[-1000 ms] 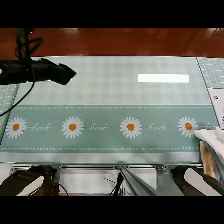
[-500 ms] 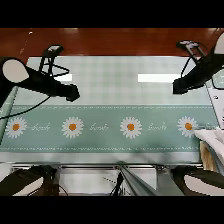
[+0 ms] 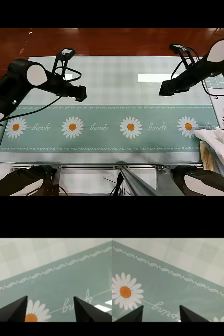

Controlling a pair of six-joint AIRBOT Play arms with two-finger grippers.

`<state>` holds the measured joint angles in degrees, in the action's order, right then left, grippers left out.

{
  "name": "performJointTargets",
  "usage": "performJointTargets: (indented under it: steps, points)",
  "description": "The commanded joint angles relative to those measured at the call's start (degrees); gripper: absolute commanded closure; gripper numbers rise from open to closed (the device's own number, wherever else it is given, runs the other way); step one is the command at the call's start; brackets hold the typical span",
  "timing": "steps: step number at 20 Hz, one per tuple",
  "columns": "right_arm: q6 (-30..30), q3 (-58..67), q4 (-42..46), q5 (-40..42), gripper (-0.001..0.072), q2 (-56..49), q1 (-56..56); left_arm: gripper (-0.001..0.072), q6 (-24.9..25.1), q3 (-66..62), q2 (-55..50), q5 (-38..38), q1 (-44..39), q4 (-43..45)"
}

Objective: Fold the shirts.

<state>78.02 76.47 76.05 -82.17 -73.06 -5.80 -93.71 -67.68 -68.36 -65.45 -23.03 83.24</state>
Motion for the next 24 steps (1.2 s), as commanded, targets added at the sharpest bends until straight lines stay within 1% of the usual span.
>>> performJointTargets:
  steps: [1,2,4,24]
  points:
    - [0.79,-6.64,-0.9,10.34,0.0176,4.46,0.0,0.0023,-1.57,0.0,-0.31,4.72,-0.33,0.22]
    - [0.9,-7.69,-0.94,12.17,0.0177,4.92,0.0,0.0023,-1.57,0.0,-0.31,4.68,-0.33,0.22]
    - [0.87,-7.8,-1.11,13.0,0.0177,4.9,-0.02,0.0023,-1.57,0.02,-0.31,4.63,-0.33,0.22]
    - [0.83,-7.78,-1.14,13.2,0.0177,4.9,0.0,0.0023,-1.57,0.02,-0.31,4.63,-0.33,0.22]
